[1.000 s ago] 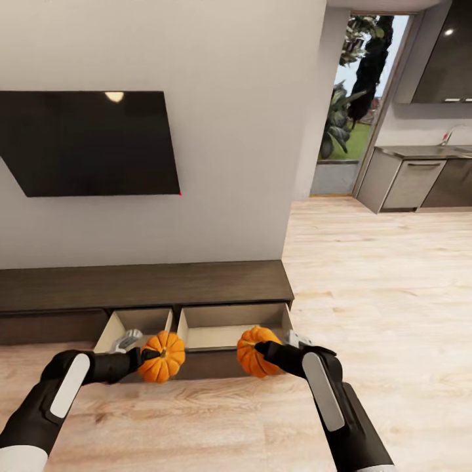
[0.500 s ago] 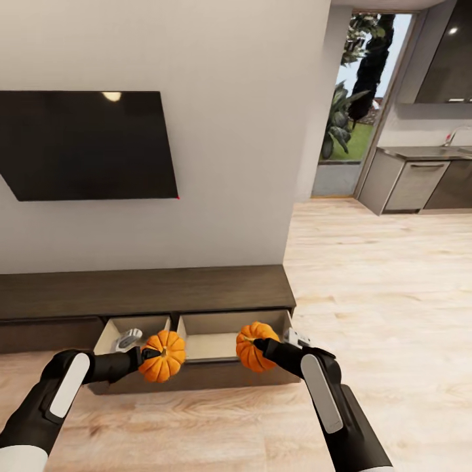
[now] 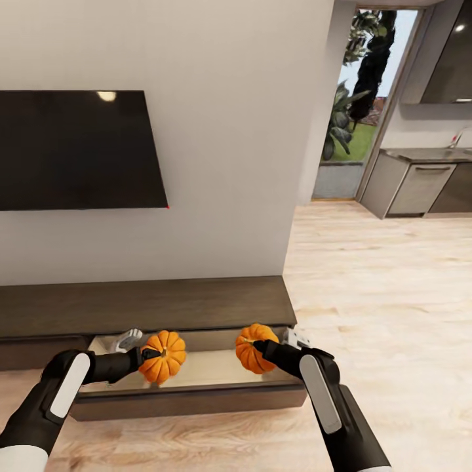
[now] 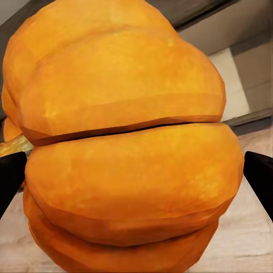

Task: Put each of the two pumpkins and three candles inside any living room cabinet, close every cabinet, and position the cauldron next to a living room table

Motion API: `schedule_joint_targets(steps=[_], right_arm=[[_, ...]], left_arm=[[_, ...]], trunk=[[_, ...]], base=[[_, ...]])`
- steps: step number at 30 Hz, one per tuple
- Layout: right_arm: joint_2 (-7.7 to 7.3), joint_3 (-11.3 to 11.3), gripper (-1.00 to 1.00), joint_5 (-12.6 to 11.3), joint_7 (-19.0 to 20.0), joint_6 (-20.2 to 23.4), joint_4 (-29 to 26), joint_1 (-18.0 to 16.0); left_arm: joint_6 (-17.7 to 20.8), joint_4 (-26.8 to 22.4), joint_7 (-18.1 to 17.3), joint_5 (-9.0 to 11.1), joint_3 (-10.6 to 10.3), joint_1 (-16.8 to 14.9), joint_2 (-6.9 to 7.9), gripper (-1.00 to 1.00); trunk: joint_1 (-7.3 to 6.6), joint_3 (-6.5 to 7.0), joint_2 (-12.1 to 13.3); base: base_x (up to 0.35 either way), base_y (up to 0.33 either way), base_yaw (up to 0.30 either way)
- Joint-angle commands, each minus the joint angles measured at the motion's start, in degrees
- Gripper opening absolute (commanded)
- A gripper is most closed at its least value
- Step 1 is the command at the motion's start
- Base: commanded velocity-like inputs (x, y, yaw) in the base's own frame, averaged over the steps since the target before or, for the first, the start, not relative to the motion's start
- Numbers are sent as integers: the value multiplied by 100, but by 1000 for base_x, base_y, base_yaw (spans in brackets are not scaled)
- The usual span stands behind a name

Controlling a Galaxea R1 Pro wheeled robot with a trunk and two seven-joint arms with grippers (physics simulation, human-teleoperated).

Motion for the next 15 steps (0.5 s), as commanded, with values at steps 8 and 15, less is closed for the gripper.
schedule_joint_targets(steps=[8, 15], right_arm=[[40, 306, -100, -16, -18, -29, 139, -25], [84, 434, -100, -26, -384, -34, 313, -61]], left_arm=[[-3, 7, 5, 51, -12, -1, 0, -100], [-24, 19, 17, 48, -30, -1, -6, -100]], trunk=[[0, 1, -1], [0, 1, -1]], base=[[331, -96, 0], [312, -101, 0]])
